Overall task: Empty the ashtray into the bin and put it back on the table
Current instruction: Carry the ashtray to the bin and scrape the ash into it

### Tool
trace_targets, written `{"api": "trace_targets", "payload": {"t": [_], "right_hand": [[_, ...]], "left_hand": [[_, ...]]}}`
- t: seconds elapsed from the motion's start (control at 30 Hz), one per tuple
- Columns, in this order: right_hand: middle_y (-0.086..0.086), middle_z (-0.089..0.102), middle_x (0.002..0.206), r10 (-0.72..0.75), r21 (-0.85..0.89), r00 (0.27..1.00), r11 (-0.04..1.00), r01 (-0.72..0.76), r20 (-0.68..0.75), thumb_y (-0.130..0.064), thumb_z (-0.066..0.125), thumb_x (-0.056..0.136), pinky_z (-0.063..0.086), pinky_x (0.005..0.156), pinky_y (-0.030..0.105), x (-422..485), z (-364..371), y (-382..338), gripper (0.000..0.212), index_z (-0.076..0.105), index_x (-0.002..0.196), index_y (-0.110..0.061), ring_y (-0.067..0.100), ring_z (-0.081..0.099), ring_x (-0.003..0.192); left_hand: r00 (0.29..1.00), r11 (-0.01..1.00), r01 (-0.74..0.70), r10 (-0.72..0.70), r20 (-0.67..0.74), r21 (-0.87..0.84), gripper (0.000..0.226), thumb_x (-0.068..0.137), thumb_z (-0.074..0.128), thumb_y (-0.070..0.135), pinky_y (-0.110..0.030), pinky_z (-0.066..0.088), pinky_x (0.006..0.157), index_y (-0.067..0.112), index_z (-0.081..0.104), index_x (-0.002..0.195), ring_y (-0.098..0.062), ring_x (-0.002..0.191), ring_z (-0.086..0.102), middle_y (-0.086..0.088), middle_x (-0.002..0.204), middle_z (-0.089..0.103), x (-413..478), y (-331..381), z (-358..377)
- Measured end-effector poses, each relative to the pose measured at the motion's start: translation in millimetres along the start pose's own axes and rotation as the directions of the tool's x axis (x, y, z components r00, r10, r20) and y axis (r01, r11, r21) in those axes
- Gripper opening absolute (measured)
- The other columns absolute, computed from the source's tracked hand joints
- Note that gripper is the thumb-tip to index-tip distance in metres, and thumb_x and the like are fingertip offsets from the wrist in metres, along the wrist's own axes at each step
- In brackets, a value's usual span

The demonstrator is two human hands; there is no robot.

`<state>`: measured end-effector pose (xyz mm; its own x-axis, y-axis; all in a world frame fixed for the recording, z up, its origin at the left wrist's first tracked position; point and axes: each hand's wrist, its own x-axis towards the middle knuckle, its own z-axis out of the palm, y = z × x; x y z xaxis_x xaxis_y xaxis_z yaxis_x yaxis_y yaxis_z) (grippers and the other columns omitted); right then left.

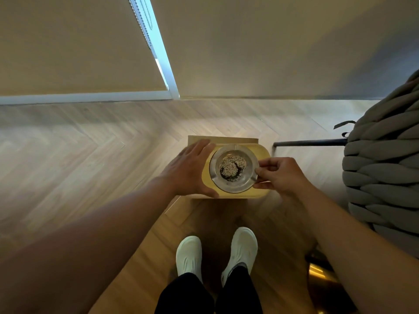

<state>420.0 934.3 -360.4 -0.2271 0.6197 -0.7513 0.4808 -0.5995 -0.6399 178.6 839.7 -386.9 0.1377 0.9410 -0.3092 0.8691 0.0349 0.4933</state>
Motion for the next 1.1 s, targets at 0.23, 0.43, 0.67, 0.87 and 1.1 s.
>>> {"api": "trace_targets", "payload": {"t": [0.23, 0.43, 0.67, 0.87, 1.1], "right_hand": [[0.019, 0.073, 0.091, -0.046, -0.007, 0.999, 0.999, 0.046, 0.003, 0.004, 0.067, 0.086, 0.062, 0.060, 0.033, 13.3, -2.6, 11.5, 0.021, 0.064, 0.107, 0.002, 0.027, 0.075, 0.074], [0.017, 0.072, 0.088, -0.177, -0.062, 0.984, 0.982, 0.176, -0.007, 0.003, 0.072, 0.082, 0.060, 0.060, 0.028, 16.0, -2.2, 18.7, 0.015, 0.067, 0.095, -0.004, 0.024, 0.075, 0.073], [0.006, 0.073, 0.086, -0.348, -0.224, 0.934, 0.919, 0.324, -0.077, -0.006, 0.077, 0.081, 0.061, 0.068, 0.027, 16.6, 0.0, 30.8, 0.012, 0.070, 0.090, -0.011, 0.018, 0.074, 0.078], [-0.014, 0.066, 0.077, -0.591, -0.502, 0.804, 0.717, 0.483, -0.070, -0.012, 0.075, 0.083, 0.047, 0.060, 0.002, 11.3, 2.7, 39.8, 0.008, 0.069, 0.084, -0.017, -0.001, 0.065, 0.075], [0.008, 0.068, 0.078, -0.826, -0.671, 0.559, 0.376, 0.639, 0.070, -0.002, 0.077, 0.080, 0.057, 0.065, 0.024, 8.3, 9.2, 47.8, 0.008, 0.071, 0.085, -0.002, 0.016, 0.063, 0.068]], "left_hand": [[0.996, 0.985, 0.073, -0.081, 0.042, 0.159, 0.149, 0.045, 0.057, 0.095, -0.045, 0.002, 0.123, 0.014, -0.005, 0.154, -0.023, 0.150, -0.013, -0.009, 0.165, -0.006, -0.1, -14.3, 23.2], [0.997, 0.976, 0.076, -0.079, 0.004, 0.204, 0.148, 0.047, 0.046, 0.098, -0.046, 0.001, 0.122, 0.012, -0.008, 0.154, -0.026, 0.150, -0.014, -0.014, 0.164, -0.008, -0.2, -17.8, 37.9], [0.997, 0.965, 0.078, -0.077, -0.014, 0.249, 0.148, 0.048, 0.041, 0.101, -0.046, 0.000, 0.122, 0.010, -0.009, 0.154, -0.025, 0.150, -0.014, -0.014, 0.164, -0.008, -0.5, -22.1, 43.8], [0.997, 0.968, 0.075, -0.074, -0.011, 0.239, 0.147, 0.048, 0.044, 0.100, -0.046, -0.001, 0.122, 0.013, -0.010, 0.154, -0.025, 0.150, -0.015, -0.013, 0.164, -0.009, -0.7, -21.9, 42.7], [0.998, 0.971, 0.067, -0.065, -0.017, 0.229, 0.148, 0.048, 0.045, 0.099, -0.045, -0.002, 0.122, 0.013, -0.012, 0.154, -0.024, 0.150, -0.016, -0.013, 0.164, -0.009, -0.7, -21.4, 43.3]]}}
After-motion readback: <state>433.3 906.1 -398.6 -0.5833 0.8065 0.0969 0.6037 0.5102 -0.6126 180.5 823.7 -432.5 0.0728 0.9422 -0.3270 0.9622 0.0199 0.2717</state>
